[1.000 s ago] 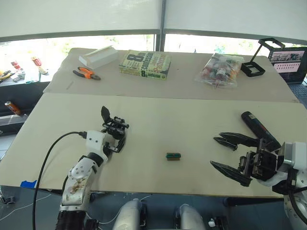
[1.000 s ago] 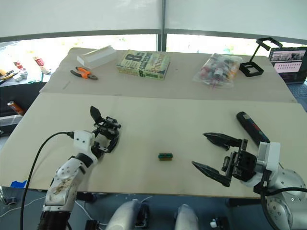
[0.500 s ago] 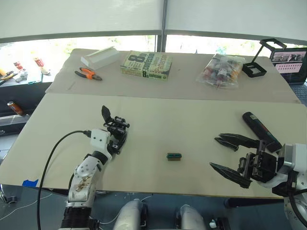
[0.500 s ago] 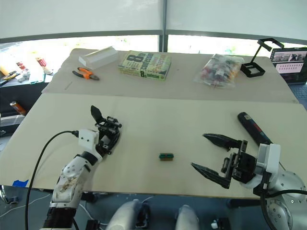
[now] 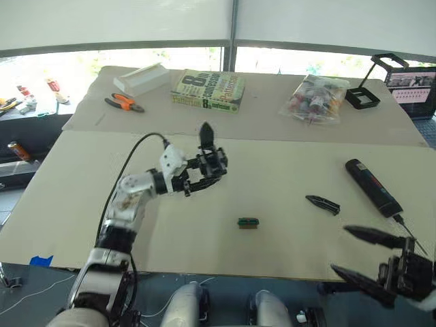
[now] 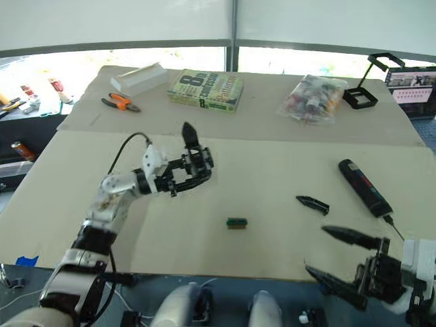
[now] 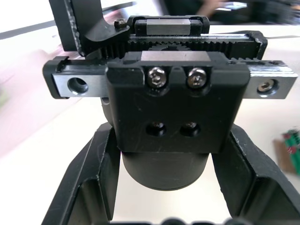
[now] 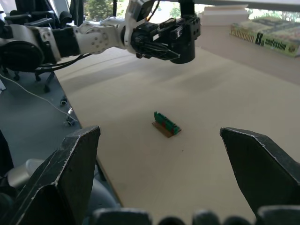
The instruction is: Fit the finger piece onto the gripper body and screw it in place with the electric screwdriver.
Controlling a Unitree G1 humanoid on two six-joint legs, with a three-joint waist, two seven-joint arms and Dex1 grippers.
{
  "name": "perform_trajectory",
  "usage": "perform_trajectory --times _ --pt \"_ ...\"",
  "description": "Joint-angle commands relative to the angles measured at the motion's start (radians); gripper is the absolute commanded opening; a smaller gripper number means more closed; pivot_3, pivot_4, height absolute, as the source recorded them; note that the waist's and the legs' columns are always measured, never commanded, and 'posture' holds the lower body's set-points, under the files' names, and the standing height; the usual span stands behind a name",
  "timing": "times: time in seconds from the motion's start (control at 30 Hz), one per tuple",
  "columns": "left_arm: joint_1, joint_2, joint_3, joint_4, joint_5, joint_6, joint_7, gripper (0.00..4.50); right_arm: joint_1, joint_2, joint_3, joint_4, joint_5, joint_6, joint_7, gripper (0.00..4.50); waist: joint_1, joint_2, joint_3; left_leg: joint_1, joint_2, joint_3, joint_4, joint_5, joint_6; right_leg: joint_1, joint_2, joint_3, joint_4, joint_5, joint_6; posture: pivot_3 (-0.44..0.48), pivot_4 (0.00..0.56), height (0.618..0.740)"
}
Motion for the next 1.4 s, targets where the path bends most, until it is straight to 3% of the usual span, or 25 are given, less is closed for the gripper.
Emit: perform_trajectory --times 0.03,0.13,0.3,0.83,0.9,0.93,0.97,1.03,1.4 --pt "-0.131 -0.098 -0.074 0.216 0.060 -0.148 -0.130 2.29 0.033 0.059 -0.024 -0.093 0.007 -0.042 -0.040 4.50 -0.002 0.000 0.000 0.000 0.000 0.000 0.000 0.000 0.000 0.000 0.000 0.000 0.000 0.000 0.000 0.000 0.150 0.740" --pt "-0.206 -0.172 -0.053 0.408 0.084 -0.221 -0.116 2.29 0.055 0.092 -0.018 -0.136 -0.016 -0.058 -0.056 4.50 -0.008 -0.002 0.001 -0.001 0.000 0.000 0.000 -0.001 0.002 -0.001 0.000 0.001 0.000 0.000 0.001 0.000 0.150 0.740" --pt "-0.266 -0.212 -0.047 0.567 0.135 -0.275 -0.104 2.29 0.072 0.110 -0.004 -0.216 -0.031 -0.070 -0.095 4.50 -0.029 -0.005 0.003 -0.002 0.001 0.000 -0.001 -0.001 0.002 -0.005 0.000 0.002 0.001 0.000 0.000 0.000 0.150 0.740" --pt "-0.263 -0.180 0.005 0.647 0.191 -0.317 -0.057 2.29 0.068 0.108 0.022 -0.213 -0.044 -0.084 -0.099 4.50 -0.014 -0.006 0.004 -0.003 0.000 -0.001 0.001 -0.002 0.004 -0.004 -0.002 0.002 0.002 0.000 0.000 0.000 0.150 0.740" --pt "-0.258 -0.181 0.018 0.640 0.181 -0.302 -0.069 3.32 0.056 0.099 0.015 -0.200 -0.040 -0.083 -0.091 4.50 -0.013 -0.006 0.004 -0.002 0.000 -0.001 0.002 -0.002 0.004 -0.004 -0.002 0.002 0.003 0.000 0.000 0.000 0.150 0.740" --pt "-0.254 -0.177 0.022 0.632 0.178 -0.293 -0.075 3.36 0.046 0.095 0.008 -0.197 -0.030 -0.087 -0.085 4.50 -0.012 -0.006 0.004 -0.002 0.000 -0.001 0.002 -0.002 0.004 -0.004 -0.002 0.002 0.003 0.000 0.000 0.000 0.150 0.740" --pt "-0.251 -0.174 0.028 0.623 0.175 -0.292 -0.070 4.07 0.036 0.094 -0.002 -0.197 -0.015 -0.087 -0.091 4.50 -0.012 -0.006 0.004 -0.002 0.000 -0.001 0.002 -0.002 0.004 -0.004 -0.001 0.002 0.003 0.000 0.000 0.000 0.150 0.740" --pt "-0.241 -0.163 0.039 0.602 0.168 -0.284 -0.078 4.48 0.024 0.092 -0.016 -0.199 0.007 -0.078 -0.104 4.50 -0.011 -0.006 0.004 -0.002 0.000 -0.001 0.002 -0.002 0.004 -0.004 -0.001 0.002 0.003 0.000 0.000 0.000 0.150 0.740" --pt "-0.061 -0.183 0.037 0.334 0.156 -0.200 0.003 4.48 -0.032 0.041 -0.026 -0.181 0.016 -0.049 -0.109 4.50 -0.007 -0.006 0.004 -0.001 0.000 -0.002 0.004 -0.002 0.003 -0.001 -0.002 0.001 0.003 0.000 0.001 0.000 0.150 0.740"
